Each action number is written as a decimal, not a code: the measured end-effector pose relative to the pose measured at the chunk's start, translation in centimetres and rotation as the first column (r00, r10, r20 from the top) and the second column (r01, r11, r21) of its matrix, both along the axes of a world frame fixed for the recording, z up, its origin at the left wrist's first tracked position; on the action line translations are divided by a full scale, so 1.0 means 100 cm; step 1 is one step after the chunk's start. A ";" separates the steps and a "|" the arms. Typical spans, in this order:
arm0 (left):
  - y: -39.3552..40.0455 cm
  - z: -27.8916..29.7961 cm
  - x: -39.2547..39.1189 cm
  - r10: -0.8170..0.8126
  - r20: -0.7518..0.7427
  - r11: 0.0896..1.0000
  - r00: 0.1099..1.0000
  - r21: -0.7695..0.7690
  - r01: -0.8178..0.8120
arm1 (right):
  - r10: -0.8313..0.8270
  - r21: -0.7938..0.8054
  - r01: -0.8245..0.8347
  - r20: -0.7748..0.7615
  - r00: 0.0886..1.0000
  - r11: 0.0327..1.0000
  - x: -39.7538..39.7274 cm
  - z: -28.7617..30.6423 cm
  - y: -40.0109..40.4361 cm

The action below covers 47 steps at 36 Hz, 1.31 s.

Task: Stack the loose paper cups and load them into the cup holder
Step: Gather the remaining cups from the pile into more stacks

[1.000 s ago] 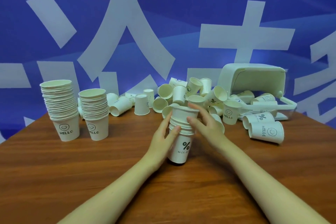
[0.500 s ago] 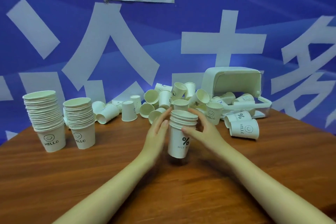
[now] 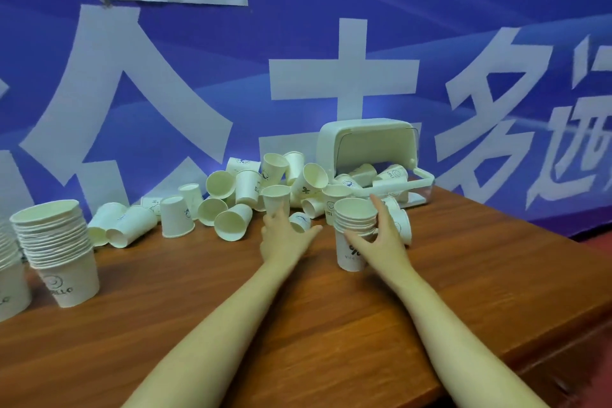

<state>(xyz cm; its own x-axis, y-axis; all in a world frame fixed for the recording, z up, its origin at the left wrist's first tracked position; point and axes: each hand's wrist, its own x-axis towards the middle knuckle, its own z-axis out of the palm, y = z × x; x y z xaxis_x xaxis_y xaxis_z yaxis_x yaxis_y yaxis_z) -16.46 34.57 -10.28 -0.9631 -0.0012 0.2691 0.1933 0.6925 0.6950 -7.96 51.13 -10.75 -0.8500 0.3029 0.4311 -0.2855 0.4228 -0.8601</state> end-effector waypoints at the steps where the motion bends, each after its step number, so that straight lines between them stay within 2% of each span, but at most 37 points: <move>1: 0.001 -0.003 -0.003 0.018 0.014 1.000 1.000 0.001 -0.018 | 0.007 0.010 -0.007 0.008 1.000 1.000 -0.001 -0.002 0.001; 5: -0.007 -0.007 -0.010 0.039 0.046 0.991 0.998 0.127 -0.045 | 0.029 0.001 -0.029 -0.024 0.999 1.000 -0.004 -0.003 -0.001; 8: -0.023 -0.005 -0.007 0.019 0.016 0.973 1.000 0.231 -0.022 | 0.064 -0.006 -0.065 -0.041 0.997 0.998 -0.006 -0.004 -0.004; 15: -0.085 0.020 0.024 -0.077 -0.238 0.915 0.968 0.369 0.164 | 0.171 -0.035 -0.175 -0.090 0.981 0.984 -0.005 -0.005 -0.027; 20: -0.130 0.045 0.049 -0.116 -0.385 0.901 0.915 0.347 0.261 | 0.309 0.004 -0.309 -0.029 0.951 0.951 -0.015 -0.001 -0.063; 23: -0.151 0.051 0.056 -0.113 -0.404 0.882 0.908 0.380 0.279 | 0.367 0.049 -0.368 0.012 0.930 0.929 -0.024 0.005 -0.087; 27: -0.177 0.048 0.059 -0.062 -0.411 0.797 0.910 0.529 0.293 | 0.446 0.071 -0.447 0.029 0.894 0.892 -0.033 0.009 -0.120; 30: -0.186 0.049 0.060 -0.018 -0.421 0.759 0.907 0.585 0.286 | 0.473 0.052 -0.472 0.008 0.881 0.880 -0.035 0.006 -0.140; 35: -0.181 0.045 0.061 -0.086 -0.445 0.788 0.891 0.517 0.335 | 0.482 0.012 -0.482 -0.047 0.875 0.876 -0.030 -0.006 -0.159; 38: -0.176 0.042 0.061 -0.143 -0.489 0.854 0.861 0.378 0.356 | 0.499 0.028 -0.499 -0.053 0.865 0.866 -0.026 -0.008 -0.159; 43: -0.181 0.044 0.062 -0.144 -0.596 0.931 0.790 0.189 0.312 | 0.510 0.046 -0.509 -0.054 0.858 0.860 -0.022 -0.011 -0.152; 47: -0.184 0.045 0.063 -0.184 -0.606 0.948 0.774 0.098 0.302 | 0.503 0.060 -0.501 -0.039 0.863 0.864 -0.018 -0.011 -0.151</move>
<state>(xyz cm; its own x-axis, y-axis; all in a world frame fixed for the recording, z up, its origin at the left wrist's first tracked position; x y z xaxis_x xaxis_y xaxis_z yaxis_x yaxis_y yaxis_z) -10.15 16.12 -5.80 -0.5960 0.1063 0.7959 0.7456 0.4414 0.4993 -9.81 36.01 -11.88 -0.8577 -0.1800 0.4817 -0.5135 0.2494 -0.8211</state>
